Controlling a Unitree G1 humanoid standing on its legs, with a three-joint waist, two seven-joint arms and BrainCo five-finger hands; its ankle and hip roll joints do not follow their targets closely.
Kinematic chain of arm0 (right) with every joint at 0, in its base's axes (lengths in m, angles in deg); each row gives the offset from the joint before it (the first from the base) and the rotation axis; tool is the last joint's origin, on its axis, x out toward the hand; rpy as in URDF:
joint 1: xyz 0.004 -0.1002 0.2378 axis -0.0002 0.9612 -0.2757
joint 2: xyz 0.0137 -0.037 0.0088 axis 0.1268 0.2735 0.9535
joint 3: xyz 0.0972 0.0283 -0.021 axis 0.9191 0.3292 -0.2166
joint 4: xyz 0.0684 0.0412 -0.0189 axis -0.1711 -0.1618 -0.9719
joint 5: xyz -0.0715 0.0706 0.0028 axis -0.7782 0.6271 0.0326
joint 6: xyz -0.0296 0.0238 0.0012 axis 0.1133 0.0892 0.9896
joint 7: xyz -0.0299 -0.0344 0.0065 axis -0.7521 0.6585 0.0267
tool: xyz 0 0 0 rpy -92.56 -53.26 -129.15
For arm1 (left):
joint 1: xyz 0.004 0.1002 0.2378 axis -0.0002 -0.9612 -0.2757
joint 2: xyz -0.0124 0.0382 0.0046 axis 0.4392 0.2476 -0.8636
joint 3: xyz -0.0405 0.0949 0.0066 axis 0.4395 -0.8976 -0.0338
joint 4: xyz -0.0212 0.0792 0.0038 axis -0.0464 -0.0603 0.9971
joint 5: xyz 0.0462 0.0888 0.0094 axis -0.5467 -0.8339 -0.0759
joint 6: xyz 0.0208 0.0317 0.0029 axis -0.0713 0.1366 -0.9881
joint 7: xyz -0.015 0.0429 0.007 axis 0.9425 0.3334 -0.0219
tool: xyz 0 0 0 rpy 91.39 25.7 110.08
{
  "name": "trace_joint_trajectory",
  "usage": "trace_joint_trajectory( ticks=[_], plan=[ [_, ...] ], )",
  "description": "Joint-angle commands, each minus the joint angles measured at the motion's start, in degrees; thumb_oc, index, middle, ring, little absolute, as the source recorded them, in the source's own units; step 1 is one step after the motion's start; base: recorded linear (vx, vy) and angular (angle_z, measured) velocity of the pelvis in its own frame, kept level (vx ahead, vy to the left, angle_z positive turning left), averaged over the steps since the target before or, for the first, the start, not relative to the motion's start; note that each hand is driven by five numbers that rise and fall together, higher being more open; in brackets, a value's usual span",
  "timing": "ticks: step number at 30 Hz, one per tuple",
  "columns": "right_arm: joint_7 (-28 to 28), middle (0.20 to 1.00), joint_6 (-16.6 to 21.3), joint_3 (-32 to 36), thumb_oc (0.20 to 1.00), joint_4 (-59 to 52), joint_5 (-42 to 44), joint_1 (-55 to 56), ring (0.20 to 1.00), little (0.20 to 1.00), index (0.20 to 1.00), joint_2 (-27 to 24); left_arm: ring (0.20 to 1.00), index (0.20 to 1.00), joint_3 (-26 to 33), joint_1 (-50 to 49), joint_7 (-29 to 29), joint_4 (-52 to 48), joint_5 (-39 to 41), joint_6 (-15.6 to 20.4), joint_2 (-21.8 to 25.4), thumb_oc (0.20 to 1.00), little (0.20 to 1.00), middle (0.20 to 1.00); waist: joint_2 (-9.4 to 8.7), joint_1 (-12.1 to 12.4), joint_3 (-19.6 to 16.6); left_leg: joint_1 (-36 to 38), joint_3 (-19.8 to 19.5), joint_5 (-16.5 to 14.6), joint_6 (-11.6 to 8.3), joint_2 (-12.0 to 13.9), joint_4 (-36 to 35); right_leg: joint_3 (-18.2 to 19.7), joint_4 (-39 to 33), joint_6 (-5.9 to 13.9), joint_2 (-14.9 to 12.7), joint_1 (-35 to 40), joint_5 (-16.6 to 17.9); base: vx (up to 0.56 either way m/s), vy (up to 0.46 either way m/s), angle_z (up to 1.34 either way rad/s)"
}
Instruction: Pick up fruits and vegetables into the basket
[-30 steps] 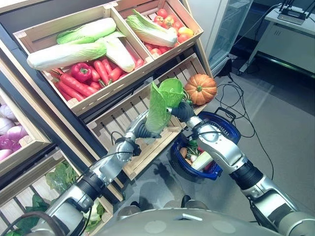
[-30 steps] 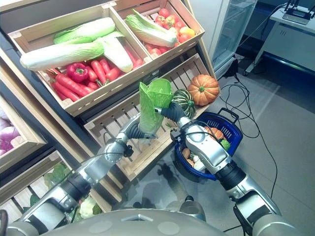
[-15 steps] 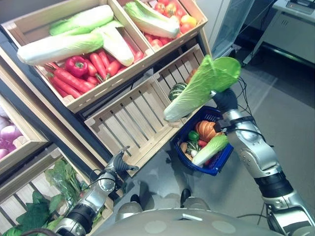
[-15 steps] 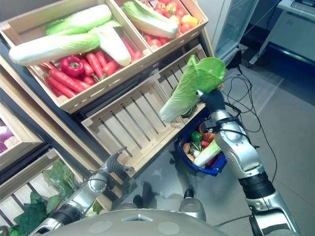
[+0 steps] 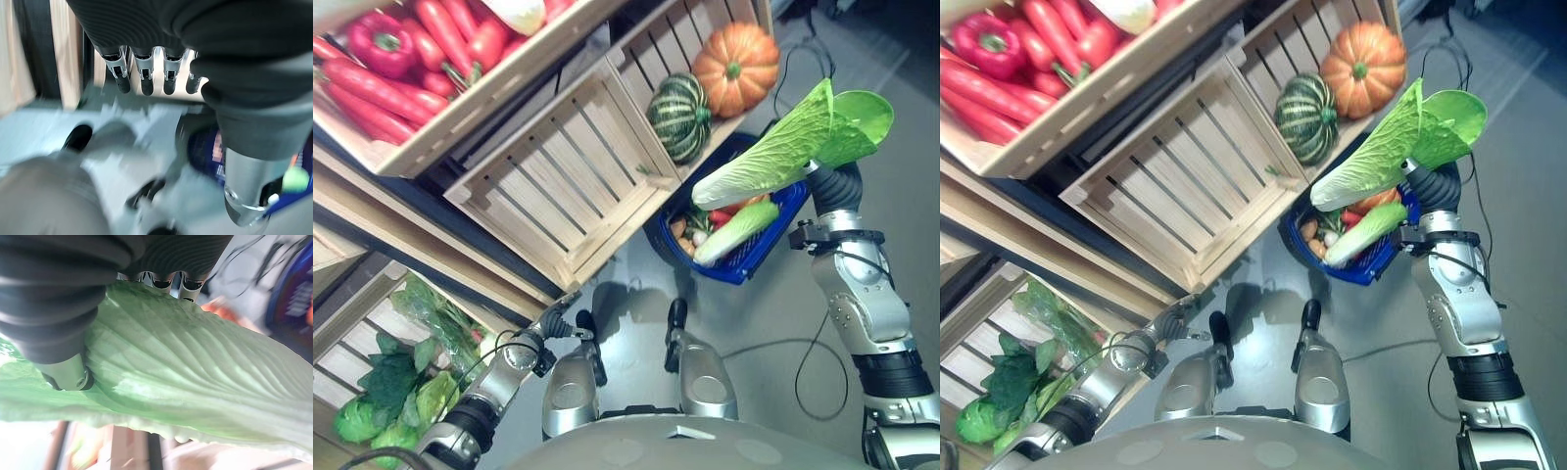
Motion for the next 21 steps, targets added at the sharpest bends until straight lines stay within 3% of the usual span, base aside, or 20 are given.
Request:
trace_joint_trajectory(
  ticks=[1, 8, 11, 17, 21],
  plan=[
    [3.2, 0.200, 5.4, 3.5, 0.200, -2.4, -3.1, -2.5, 0.200, 0.200, 0.200, -3.1, 1.000, 1.000, -1.4, -0.7, -1.7, 0.1, 2.4, 2.0, 0.6, 1.000, 1.000, 1.000, 0.35, -1.6, 0.7, -2.9, 2.1, -8.8, -0.06, 3.2, 9.2, 0.7, 9.6, 1.35, -0.7, -3.6, -8.0, -0.06, -0.006, -0.06],
    [9.1, 0.200, 4.6, 3.4, 0.200, 5.1, -7.5, -5.8, 0.200, 0.200, 0.200, -4.0, 1.000, 1.000, -3.5, 1.0, -4.1, 2.6, 9.1, 2.5, -1.1, 1.000, 1.000, 1.000, 3.00, -2.7, 5.4, -8.7, 1.0, -9.3, -1.28, 3.1, 13.4, 1.1, 16.6, 0.28, -1.1, -10.8, -11.1, -0.01, -0.004, -0.03],
    [10.4, 0.200, 4.2, 2.8, 0.200, 8.7, -8.0, -7.5, 0.200, 0.200, 0.200, -3.9, 1.000, 1.000, -3.7, 0.7, -5.1, 3.0, 12.5, 2.9, -1.8, 1.000, 1.000, 1.000, 4.57, -2.7, 5.5, -11.8, 0.9, -8.9, -1.46, 2.6, 14.6, 1.1, 18.9, -0.14, -1.6, -14.4, -11.9, -0.01, 0.003, 0.01],
    [11.3, 0.200, 5.0, 1.4, 0.200, 18.7, -5.4, -15.3, 0.200, 0.200, 0.200, -6.3, 1.000, 1.000, -4.8, 1.1, -6.4, 4.3, 15.5, 4.0, -2.5, 1.000, 1.000, 1.000, 8.05, -1.1, 5.5, -17.8, 0.6, -7.2, -1.74, 1.4, 16.8, 1.2, 23.3, -0.95, -2.9, -21.3, -13.3, -0.01, -0.004, 0.06],
    [9.8, 0.200, 8.1, 1.0, 0.200, 27.7, -1.1, -22.2, 0.200, 0.200, 0.200, -8.4, 1.000, 1.000, -7.0, 0.7, -6.0, 1.8, 15.2, 5.4, -1.3, 1.000, 1.000, 1.000, 10.87, 0.6, 5.5, -21.3, 0.1, -6.0, -1.85, 0.4, 17.9, 1.4, 26.3, -1.50, -4.0, -25.4, -14.5, 0.01, -0.002, 0.04]
  ],
)
